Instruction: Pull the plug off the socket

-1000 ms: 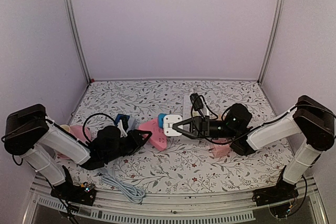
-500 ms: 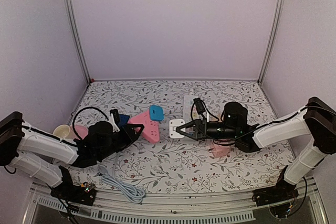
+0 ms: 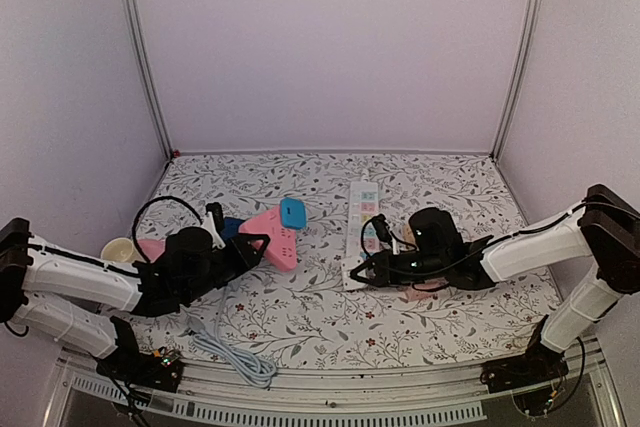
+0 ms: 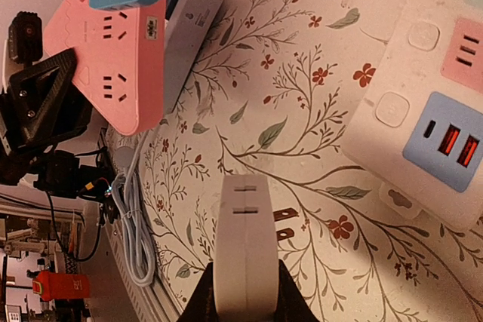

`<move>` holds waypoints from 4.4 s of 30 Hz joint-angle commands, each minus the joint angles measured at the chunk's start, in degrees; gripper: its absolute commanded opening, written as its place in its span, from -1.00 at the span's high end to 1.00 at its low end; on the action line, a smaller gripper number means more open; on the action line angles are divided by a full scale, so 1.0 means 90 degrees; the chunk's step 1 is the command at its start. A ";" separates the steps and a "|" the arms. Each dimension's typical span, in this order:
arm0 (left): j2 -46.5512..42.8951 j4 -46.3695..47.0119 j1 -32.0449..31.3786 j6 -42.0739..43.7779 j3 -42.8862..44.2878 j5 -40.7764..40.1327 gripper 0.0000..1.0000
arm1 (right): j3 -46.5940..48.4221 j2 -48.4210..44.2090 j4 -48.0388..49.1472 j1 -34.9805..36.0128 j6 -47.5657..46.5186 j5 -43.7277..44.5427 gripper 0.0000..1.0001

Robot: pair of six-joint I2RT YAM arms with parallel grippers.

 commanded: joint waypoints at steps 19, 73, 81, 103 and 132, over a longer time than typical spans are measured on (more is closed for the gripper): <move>0.1034 0.1045 -0.0085 0.0110 0.0639 0.1026 1.00 | -0.0092 0.0232 -0.0388 0.0125 -0.0125 0.0717 0.06; 0.1810 0.2970 -0.0438 0.0341 0.1158 0.2937 1.00 | -0.0125 -0.1012 0.2284 -0.0465 0.0859 -0.0435 -0.54; 0.1856 0.2990 -0.0455 0.0331 0.1110 0.2920 1.00 | -0.0418 -0.1285 0.2565 -0.0634 0.1202 -0.0428 -0.19; 0.1892 0.2794 -0.0506 0.0432 0.1228 0.2916 1.00 | -0.0357 -0.1144 0.2632 -0.0663 0.1356 -0.0539 0.26; 0.1942 0.2517 -0.0520 0.0284 0.1166 0.2568 1.00 | -0.0414 -0.1049 0.3902 -0.0677 0.1732 -0.1231 0.94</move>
